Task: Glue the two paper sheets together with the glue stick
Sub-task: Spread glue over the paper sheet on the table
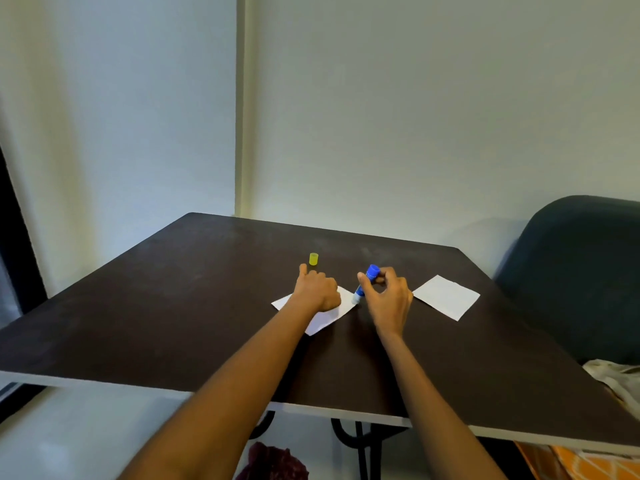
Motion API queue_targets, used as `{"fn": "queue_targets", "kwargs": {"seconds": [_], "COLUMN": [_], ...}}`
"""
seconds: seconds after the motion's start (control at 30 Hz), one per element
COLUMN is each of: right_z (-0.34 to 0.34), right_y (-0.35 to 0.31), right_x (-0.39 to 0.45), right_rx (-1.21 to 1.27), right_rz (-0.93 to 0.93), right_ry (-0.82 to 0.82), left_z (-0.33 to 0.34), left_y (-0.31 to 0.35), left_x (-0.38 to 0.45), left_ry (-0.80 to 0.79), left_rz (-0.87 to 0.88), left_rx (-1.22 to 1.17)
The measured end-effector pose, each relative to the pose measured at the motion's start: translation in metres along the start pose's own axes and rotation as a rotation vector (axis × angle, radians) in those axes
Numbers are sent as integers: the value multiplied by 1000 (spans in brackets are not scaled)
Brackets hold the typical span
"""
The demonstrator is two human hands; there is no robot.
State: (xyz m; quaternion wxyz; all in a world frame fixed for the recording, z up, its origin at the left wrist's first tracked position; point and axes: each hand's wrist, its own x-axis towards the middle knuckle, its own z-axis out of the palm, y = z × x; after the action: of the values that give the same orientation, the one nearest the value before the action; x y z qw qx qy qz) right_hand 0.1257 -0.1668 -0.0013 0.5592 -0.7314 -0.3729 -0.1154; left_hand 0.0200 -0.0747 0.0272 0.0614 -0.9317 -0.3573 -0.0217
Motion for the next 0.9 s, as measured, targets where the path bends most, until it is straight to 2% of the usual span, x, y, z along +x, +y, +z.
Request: {"fn": "queue_targets", "kwargs": {"seconds": [0.1, 0.17, 0.3, 0.4, 0.57, 0.7, 0.8, 0.9], "right_z": [0, 0, 0, 1, 1, 1, 4, 9], "right_y": [1, 1, 3, 3, 4, 6, 8, 10], "right_x": [1, 1, 0, 1, 2, 3, 7, 16], "right_rx": [30, 55, 80, 90, 106, 133, 125, 63], "right_rz": [31, 42, 65, 82, 144, 181, 195, 126], "right_ry": [15, 15, 20, 20, 5, 43, 33, 1], "left_z": [-3, -1, 2, 4, 11, 22, 22, 17], "left_y": [-10, -17, -33, -36, -15, -1, 2, -2], "left_x": [2, 1, 0, 2, 5, 4, 5, 12], "left_ry": [102, 142, -163, -239, -78, 108, 212, 183], "left_rz": [34, 112, 267, 265, 230, 178, 148, 135], "left_rx": [91, 14, -250, -277, -34, 28, -18, -200]}}
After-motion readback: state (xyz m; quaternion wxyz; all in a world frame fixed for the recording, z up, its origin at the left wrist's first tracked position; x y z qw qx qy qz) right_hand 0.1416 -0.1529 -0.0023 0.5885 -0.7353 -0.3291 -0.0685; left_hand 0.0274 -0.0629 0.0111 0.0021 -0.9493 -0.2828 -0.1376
